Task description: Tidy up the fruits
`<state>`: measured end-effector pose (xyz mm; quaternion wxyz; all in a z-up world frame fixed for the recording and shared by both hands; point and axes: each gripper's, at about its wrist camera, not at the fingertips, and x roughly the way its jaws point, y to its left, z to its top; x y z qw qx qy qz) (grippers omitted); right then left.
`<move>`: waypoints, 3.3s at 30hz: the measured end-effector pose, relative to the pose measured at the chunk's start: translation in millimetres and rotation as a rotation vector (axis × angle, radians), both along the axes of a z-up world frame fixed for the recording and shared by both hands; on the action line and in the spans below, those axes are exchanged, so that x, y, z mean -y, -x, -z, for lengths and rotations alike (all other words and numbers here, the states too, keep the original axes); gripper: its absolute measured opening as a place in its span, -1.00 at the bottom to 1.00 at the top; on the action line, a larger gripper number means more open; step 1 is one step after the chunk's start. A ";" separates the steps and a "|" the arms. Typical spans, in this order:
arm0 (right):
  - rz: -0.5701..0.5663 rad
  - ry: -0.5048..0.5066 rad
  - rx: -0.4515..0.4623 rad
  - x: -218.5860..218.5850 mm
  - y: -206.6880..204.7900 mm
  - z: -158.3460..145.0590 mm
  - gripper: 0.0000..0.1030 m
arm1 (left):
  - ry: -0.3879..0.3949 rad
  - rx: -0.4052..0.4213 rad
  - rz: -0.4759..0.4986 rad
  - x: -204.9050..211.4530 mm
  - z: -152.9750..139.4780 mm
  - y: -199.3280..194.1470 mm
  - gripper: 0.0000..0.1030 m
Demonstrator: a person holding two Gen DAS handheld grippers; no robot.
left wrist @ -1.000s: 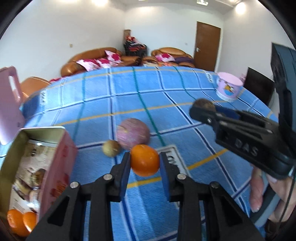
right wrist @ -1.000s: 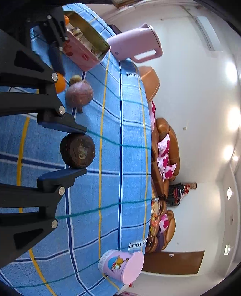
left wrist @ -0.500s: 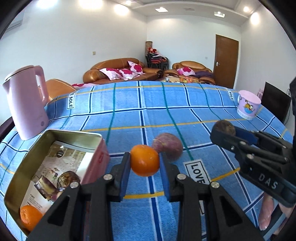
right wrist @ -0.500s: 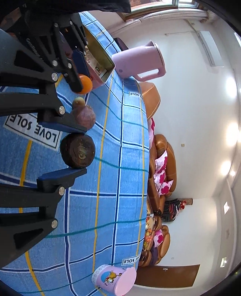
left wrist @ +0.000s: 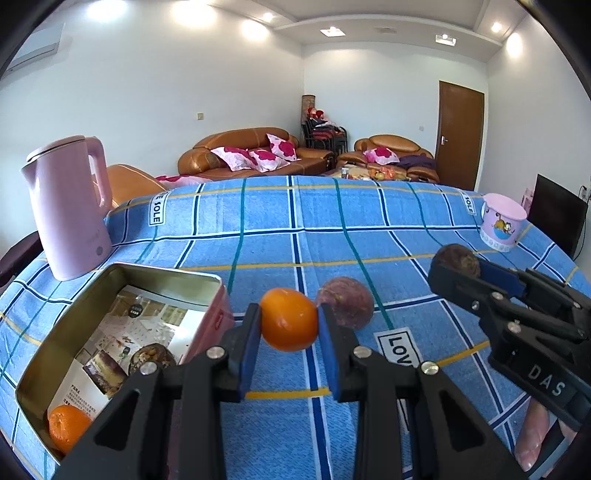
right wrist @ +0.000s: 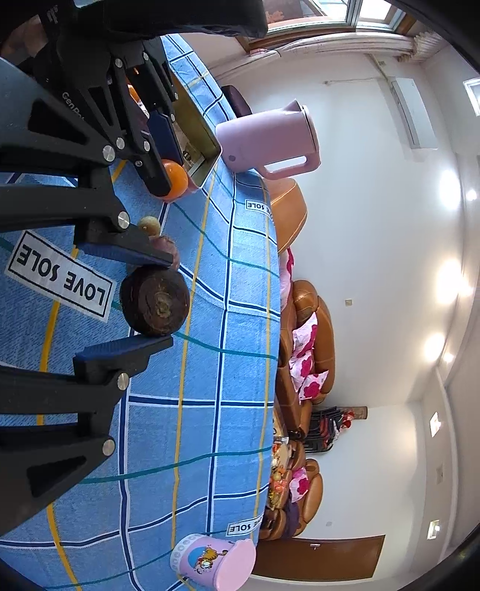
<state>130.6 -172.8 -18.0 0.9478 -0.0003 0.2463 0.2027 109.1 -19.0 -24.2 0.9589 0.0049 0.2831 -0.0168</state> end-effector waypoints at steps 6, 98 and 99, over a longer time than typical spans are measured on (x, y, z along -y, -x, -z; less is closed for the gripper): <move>0.006 -0.009 0.017 1.3 3.0 -1.2 -0.24 | 0.007 0.013 -0.008 -1.9 -1.0 2.7 -0.37; -0.200 -0.050 0.082 -71.3 16.4 -27.3 -0.25 | -0.127 0.171 -0.198 -71.2 -31.7 53.0 -0.37; -0.208 -0.048 0.081 -76.0 15.9 -28.4 -0.25 | -0.128 0.167 -0.207 -75.2 -32.2 52.7 -0.37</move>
